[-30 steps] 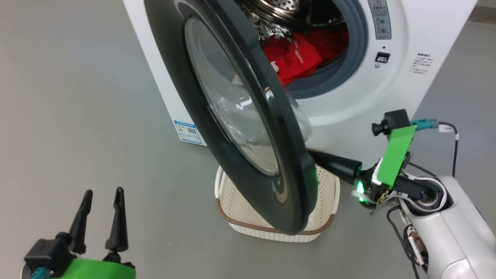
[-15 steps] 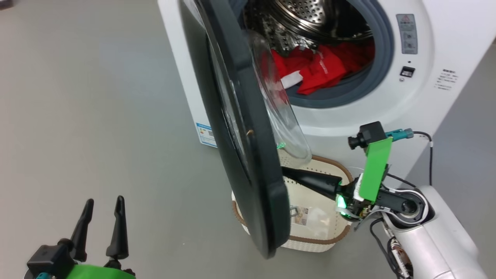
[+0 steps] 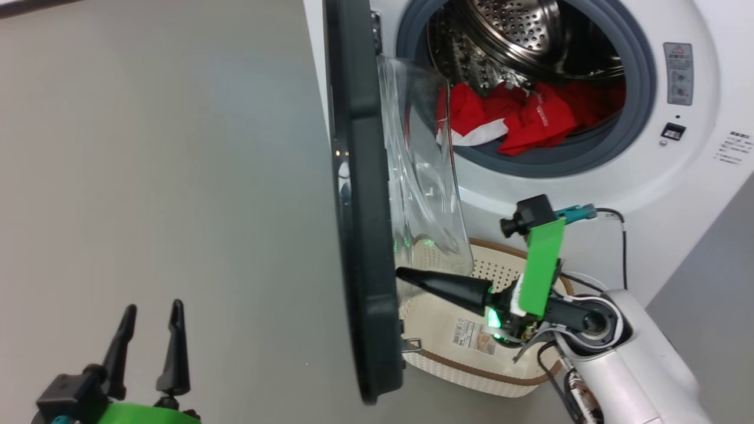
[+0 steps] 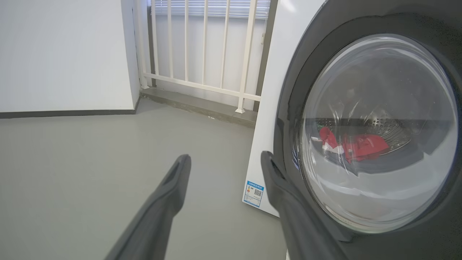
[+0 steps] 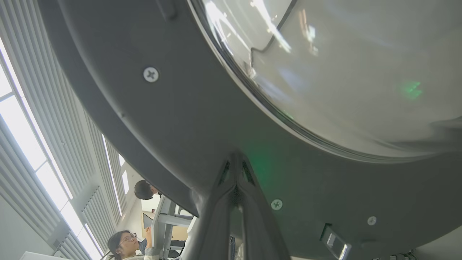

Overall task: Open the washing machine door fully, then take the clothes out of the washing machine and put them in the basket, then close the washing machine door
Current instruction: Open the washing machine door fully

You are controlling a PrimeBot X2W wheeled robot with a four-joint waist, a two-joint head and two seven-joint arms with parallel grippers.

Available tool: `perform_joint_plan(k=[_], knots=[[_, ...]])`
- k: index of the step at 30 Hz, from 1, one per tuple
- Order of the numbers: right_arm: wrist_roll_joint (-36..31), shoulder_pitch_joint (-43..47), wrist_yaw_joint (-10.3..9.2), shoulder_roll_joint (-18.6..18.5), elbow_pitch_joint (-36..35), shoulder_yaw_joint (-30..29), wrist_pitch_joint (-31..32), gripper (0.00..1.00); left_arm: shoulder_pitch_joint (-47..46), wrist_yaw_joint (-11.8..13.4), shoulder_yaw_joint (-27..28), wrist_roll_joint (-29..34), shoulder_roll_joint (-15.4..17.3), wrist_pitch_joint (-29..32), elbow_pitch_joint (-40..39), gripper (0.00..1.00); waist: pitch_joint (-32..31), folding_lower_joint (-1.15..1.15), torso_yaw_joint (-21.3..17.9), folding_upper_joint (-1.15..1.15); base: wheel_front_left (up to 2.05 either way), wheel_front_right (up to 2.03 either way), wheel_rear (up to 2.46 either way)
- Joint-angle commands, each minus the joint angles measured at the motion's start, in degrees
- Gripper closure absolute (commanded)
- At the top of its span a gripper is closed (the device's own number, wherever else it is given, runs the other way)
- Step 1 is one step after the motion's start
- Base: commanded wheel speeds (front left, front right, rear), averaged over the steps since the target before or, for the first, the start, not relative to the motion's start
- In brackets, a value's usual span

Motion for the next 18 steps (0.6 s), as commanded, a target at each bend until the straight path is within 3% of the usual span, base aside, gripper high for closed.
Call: perform_joint_plan(k=[1,18], knots=[[-0.61,-0.61,0.1,2.06,-1.05,1.78,0.33,1.0,-0.44,-0.17,2.66,0.29,0.93,-0.47,-1.33,0.0,0.34,0.0,0.77,0.0,0.0,0.0,0.0],[-0.23,-5.5,0.1,3.77,2.53,5.39,-0.6,1.0,1.01,-0.17,6.65,0.56,-0.75,-0.47,-3.86,0.0,2.2,0.0,1.58,0.0,0.0,0.0,0.0]])
